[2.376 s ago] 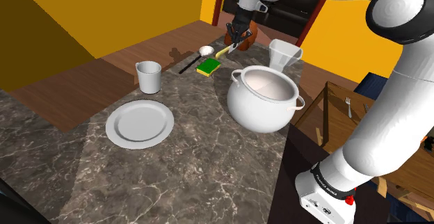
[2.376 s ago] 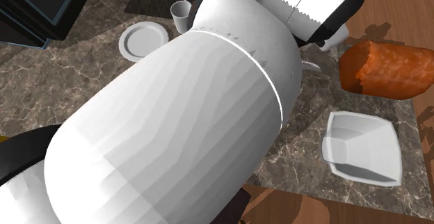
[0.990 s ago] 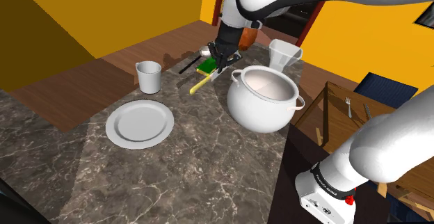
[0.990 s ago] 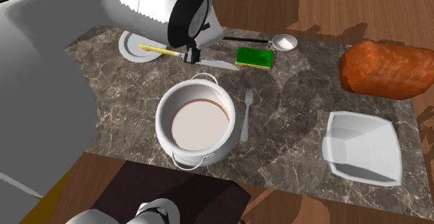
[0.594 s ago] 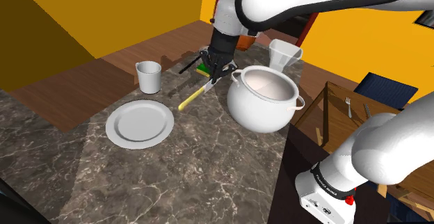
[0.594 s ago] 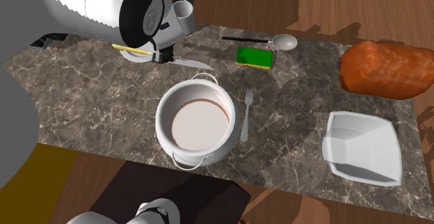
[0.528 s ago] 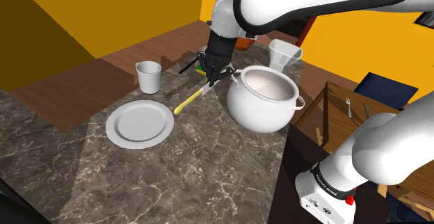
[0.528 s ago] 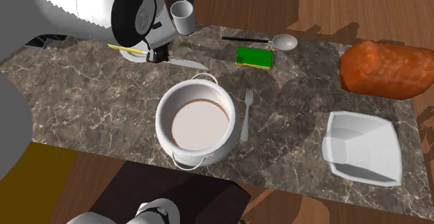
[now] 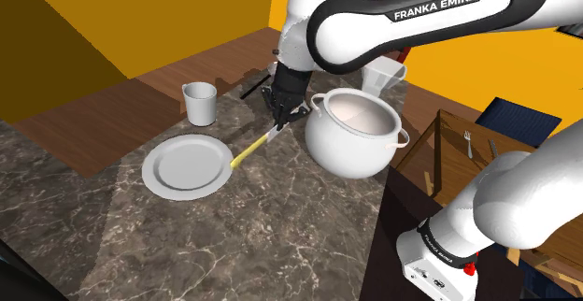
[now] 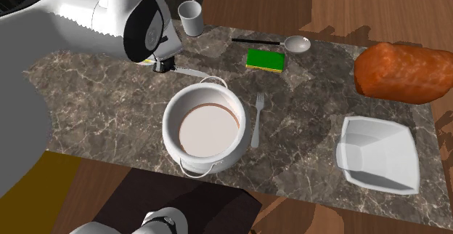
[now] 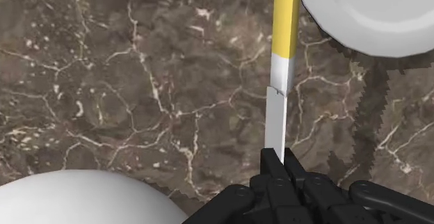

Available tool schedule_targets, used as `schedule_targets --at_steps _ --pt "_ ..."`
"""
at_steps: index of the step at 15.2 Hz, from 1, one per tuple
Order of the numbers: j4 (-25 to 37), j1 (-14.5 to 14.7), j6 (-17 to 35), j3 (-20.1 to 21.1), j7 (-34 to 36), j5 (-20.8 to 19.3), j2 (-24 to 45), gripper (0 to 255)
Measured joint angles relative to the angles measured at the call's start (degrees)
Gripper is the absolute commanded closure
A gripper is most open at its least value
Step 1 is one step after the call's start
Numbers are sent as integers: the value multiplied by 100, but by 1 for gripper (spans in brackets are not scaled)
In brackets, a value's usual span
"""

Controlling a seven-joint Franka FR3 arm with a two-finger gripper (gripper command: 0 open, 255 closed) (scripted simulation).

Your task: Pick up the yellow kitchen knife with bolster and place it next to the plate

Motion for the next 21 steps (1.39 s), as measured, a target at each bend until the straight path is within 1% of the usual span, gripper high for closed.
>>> schedule_targets --at_steps 12,18,19,20,21 --pt "-516 3 960 65 75 -142 469 255" --pt "-540 9 1065 79 110 -175 550 255" --pt "-540 9 1065 79 110 -175 550 0" --pt "-540 9 1065 79 110 -175 550 0" --pt "-439 38 875 128 326 -290 576 0"
